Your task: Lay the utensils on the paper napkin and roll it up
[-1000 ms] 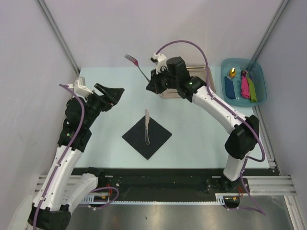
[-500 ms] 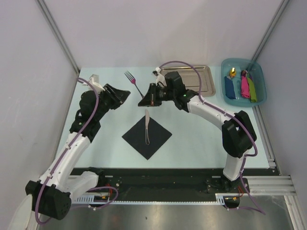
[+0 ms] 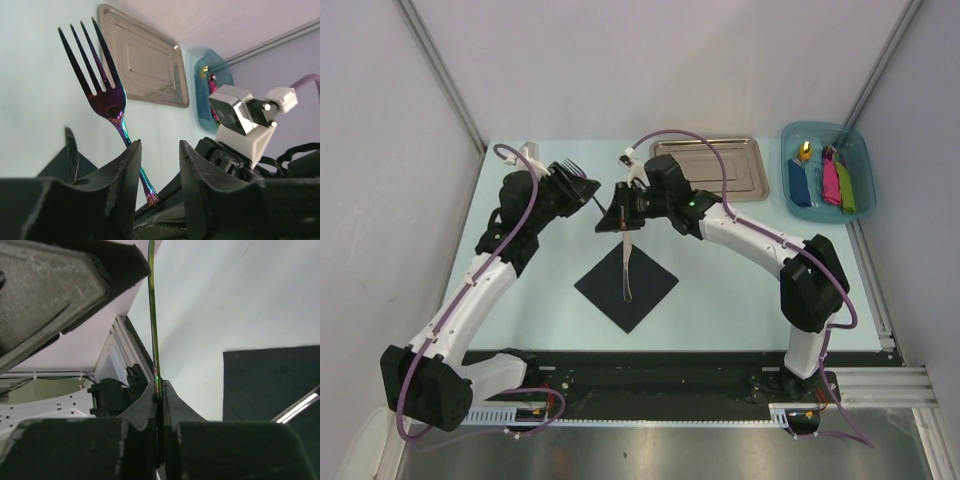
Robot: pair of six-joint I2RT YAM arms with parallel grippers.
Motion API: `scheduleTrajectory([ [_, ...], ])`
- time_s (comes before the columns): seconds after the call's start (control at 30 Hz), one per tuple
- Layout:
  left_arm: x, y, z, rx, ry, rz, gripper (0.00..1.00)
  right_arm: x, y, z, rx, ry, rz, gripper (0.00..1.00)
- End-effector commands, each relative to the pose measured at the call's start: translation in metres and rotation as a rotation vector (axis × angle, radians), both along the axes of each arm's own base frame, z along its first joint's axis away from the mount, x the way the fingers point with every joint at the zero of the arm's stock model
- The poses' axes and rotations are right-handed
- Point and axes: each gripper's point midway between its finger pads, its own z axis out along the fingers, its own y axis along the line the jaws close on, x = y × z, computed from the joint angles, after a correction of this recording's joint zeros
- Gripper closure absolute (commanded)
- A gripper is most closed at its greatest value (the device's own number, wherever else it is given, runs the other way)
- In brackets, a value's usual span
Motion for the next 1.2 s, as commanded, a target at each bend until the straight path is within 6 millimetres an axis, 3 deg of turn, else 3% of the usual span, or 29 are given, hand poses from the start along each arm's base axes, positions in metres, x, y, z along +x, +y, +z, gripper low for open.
scheduleTrajectory([
  [0.0, 0.003, 0.003, 0.004, 0.013, 0.028, 0.028, 0.60, 0.009, 0.000, 0.018, -0.027, -0.108, -0.030, 1.00],
  [0.33, 0.001, 0.004, -0.003, 0.017, 0.058, 0.035, 0.67, 0.018, -0.007, 0.006, -0.092, -0.119, -0.086, 1.00],
  [1.07, 0.007, -0.006, -0.024, -0.026, 0.126, 0.013, 0.73, 0.001, 0.006, 0.011, -0.054, -0.083, -0.030, 1.00],
  [1.17, 0.006, -0.006, -0.027, -0.026, 0.133, 0.012, 0.78, -0.001, 0.007, 0.010, -0.057, -0.078, -0.024, 1.00],
])
